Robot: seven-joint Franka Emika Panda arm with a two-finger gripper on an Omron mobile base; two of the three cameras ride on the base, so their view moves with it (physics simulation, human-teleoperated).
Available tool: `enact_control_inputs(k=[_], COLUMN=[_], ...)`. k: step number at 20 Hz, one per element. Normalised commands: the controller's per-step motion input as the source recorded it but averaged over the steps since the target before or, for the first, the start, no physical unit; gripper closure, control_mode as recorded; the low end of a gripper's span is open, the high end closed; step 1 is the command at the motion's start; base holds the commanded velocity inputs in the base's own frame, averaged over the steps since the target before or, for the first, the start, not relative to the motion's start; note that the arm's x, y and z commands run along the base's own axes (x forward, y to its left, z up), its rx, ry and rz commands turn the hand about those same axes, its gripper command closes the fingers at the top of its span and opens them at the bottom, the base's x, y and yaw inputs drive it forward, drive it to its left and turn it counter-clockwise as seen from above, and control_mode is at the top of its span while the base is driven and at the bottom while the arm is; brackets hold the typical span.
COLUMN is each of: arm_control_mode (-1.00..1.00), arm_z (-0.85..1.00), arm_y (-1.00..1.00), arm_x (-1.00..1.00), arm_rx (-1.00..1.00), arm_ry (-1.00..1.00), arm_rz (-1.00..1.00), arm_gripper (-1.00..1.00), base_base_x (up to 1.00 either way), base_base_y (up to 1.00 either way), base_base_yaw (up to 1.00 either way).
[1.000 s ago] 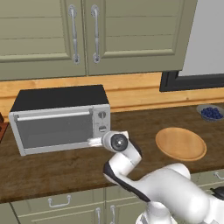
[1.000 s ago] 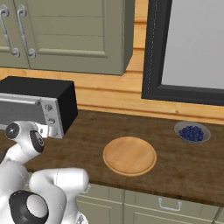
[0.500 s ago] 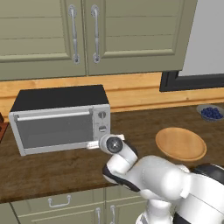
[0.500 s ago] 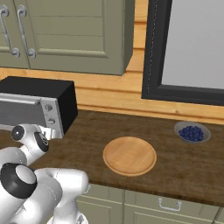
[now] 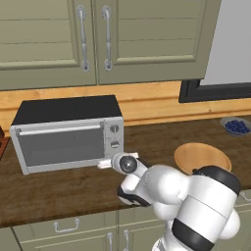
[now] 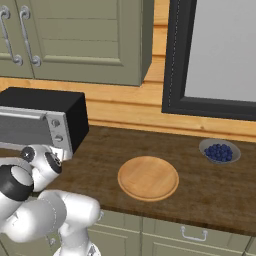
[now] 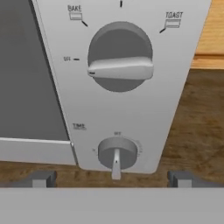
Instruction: Pick up the kebab skewer and baguette bread, and place them inside the toaster oven. Close the toaster oven door and start by setting the timer.
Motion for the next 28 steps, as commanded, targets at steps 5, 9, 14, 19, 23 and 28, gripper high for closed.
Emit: enact_control_inputs(k=[5, 9, 14, 19, 23, 28], arm_control_mode=[-1.0, -1.0, -1.0, -1.0, -1.0, -1.0], arm_z=[-0.13, -0.01, -0.02, -0.07, -0.13, -0.14], arm_y=[0.0, 0.0, 0.0, 0.0, 0.0, 0.0], arm_x=[0.04, 0.14, 0.14, 0.02, 0.16, 0.05], arm_rx=[0.0, 0.0, 0.0, 0.0, 0.0, 0.0], arm_ry=[-0.01, 0.0, 0.0, 0.0, 0.0, -0.01], arm_rz=[0.0, -0.03, -0.02, 0.0, -0.03, -0.04], arm_gripper=[-1.0, -1.0, -1.0, -1.0, -1.0, -1.0], base_base_x=[0.0, 0.0, 0.0, 0.0, 0.0, 0.0], base_base_y=[0.0, 0.0, 0.0, 0.0, 0.0, 0.0], base_base_yaw=[0.0, 0.0, 0.0, 0.0, 0.0, 0.0])
